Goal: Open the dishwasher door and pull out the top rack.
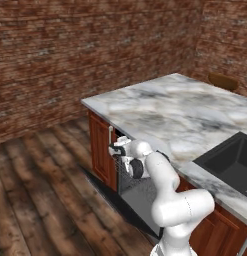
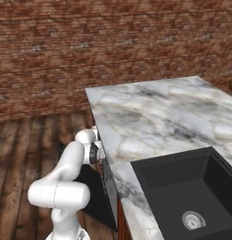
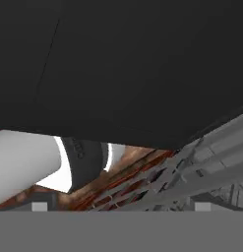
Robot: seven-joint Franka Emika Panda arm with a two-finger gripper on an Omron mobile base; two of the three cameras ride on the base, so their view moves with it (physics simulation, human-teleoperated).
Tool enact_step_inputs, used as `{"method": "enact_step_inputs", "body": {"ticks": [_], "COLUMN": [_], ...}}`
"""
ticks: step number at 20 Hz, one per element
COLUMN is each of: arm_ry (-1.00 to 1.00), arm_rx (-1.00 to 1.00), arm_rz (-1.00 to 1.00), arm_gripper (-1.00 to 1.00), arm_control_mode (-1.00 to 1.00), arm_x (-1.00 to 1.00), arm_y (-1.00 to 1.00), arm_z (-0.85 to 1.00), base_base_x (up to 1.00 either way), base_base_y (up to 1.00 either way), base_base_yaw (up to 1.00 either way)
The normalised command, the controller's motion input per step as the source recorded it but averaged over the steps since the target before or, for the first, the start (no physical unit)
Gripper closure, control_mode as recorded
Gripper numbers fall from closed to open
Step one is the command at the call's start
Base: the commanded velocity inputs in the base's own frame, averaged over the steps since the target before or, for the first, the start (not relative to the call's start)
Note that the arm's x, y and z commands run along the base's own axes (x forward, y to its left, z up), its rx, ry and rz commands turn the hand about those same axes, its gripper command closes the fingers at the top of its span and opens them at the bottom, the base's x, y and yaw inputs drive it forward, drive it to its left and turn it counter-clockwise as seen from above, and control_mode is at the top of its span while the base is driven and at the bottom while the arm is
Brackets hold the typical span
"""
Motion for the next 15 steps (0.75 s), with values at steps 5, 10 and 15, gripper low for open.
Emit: {"method": "enact_step_inputs", "body": {"ticks": [5,10,15], "arm_ry": [-0.03,-0.12,-0.19], "arm_rx": [0.44,0.31,0.08], "arm_rz": [0.00,0.00,-0.06], "arm_gripper": [-1.00,-1.00,-1.00], "arm_control_mode": [-1.00,-1.00,-1.00], "arm_x": [-1.00,-0.93,-0.77], "arm_y": [0.39,0.44,0.28], "arm_z": [-0.39,-0.16,0.01], "base_base_x": [0.00,0.00,0.00], "base_base_y": [0.00,0.00,0.00], "base_base_yaw": [0.00,0.00,0.00]}}
